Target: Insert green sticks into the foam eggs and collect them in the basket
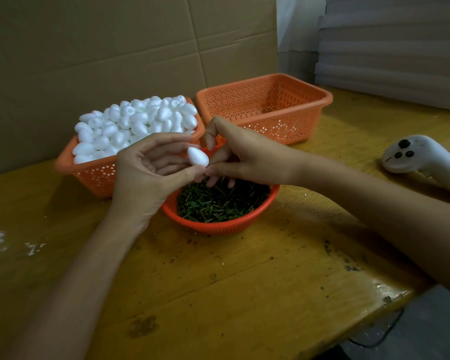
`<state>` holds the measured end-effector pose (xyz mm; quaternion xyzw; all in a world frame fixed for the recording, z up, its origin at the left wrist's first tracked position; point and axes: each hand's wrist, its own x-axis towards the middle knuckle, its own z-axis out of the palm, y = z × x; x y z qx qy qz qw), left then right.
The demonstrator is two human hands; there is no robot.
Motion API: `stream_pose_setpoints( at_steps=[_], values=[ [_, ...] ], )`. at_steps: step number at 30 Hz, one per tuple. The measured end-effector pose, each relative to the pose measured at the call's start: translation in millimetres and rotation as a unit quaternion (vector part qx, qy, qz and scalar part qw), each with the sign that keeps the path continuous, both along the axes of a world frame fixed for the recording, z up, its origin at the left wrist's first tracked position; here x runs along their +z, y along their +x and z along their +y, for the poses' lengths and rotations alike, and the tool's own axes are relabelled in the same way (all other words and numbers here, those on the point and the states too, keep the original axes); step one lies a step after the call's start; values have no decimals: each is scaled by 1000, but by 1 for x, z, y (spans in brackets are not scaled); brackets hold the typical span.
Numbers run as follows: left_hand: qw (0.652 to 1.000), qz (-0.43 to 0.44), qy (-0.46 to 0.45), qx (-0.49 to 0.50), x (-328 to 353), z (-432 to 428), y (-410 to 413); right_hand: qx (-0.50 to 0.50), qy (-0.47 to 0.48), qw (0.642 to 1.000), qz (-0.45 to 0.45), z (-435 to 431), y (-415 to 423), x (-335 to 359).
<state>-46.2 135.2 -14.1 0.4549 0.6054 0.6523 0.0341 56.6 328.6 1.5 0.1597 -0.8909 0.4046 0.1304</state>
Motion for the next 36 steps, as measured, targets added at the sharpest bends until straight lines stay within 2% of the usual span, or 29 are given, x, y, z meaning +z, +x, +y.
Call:
stream_pose_setpoints(
  at_steps=[36],
  values=[
    [999,22,-27,19,-1,2,-1,-19,0,1000,13,-2,1,0]
  ],
)
